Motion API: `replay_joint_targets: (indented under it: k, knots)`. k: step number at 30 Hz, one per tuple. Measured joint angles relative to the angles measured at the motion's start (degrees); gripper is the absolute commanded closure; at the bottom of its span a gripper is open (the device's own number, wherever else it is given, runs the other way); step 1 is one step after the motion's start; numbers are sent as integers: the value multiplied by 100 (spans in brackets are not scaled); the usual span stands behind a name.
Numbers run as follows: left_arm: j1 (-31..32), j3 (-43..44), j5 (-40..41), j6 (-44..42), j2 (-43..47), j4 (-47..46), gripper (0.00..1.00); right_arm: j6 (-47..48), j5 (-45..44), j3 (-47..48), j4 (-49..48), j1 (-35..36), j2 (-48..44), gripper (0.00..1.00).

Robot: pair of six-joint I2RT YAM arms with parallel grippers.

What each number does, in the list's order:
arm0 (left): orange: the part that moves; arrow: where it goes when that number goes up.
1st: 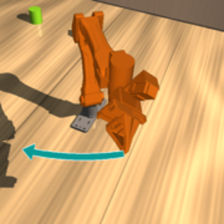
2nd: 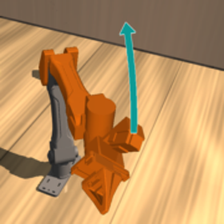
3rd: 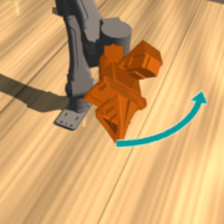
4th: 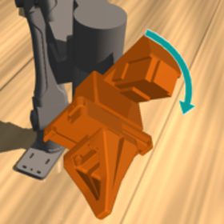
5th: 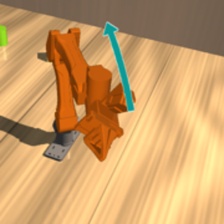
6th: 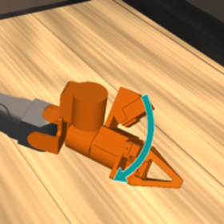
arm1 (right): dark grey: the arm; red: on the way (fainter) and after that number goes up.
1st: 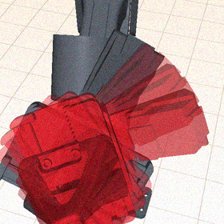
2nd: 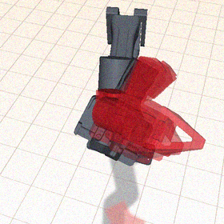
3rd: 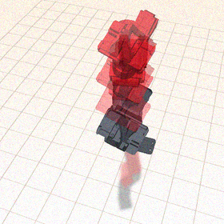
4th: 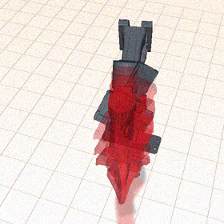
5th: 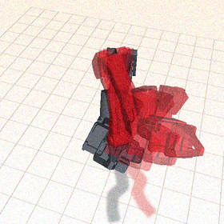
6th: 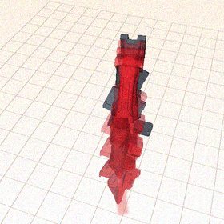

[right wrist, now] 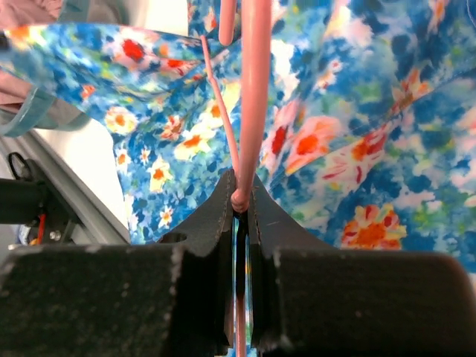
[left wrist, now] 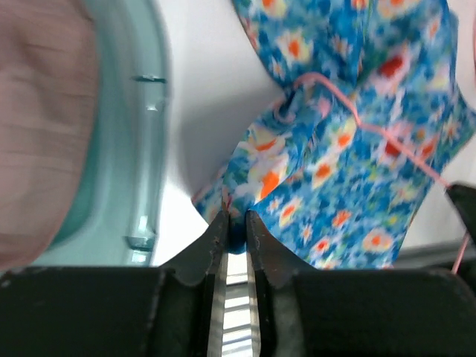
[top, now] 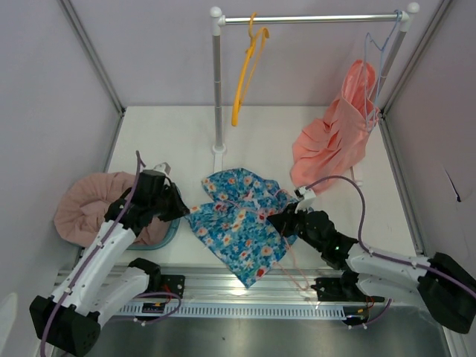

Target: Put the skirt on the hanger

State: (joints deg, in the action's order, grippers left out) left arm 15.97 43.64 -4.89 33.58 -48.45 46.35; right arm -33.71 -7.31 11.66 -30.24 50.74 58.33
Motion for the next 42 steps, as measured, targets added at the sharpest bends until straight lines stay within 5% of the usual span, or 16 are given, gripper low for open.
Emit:
replay_joint_targets:
  k: [3, 4, 6, 12, 24, 29, 35, 42]
  knots:
    - [525, -17, 74, 66, -9, -149, 68, 177, -181, 144, 802, -13, -758, 100]
    - [658, -15, 90, 90, -28, -212, 56, 243, -269, 210, 1147, -15, -1099, 100]
    - [896, -9, 186, 133, -116, -315, 47, 332, -446, 326, 1733, -26, -1757, 100]
    - [1840, 153, 789, 282, -468, -507, 34, 472, -693, 573, 2551, -61, -2310, 100]
    - [5082, 138, 2422, 479, -505, -1574, 34, 538, -699, 673, 2614, -74, -1537, 100]
    - [6266, -168, 2603, 542, -1508, -2693, 33, 553, -680, 754, 2387, -96, -1156, 100]
    - [6992, -164, 2645, 538, -3174, -3740, 31, 549, -629, 752, 2155, -186, -966, 100]
    - [7436, 293, 2900, 439, -3906, -4052, 30, 542, -527, 752, 2127, -282, -946, 100]
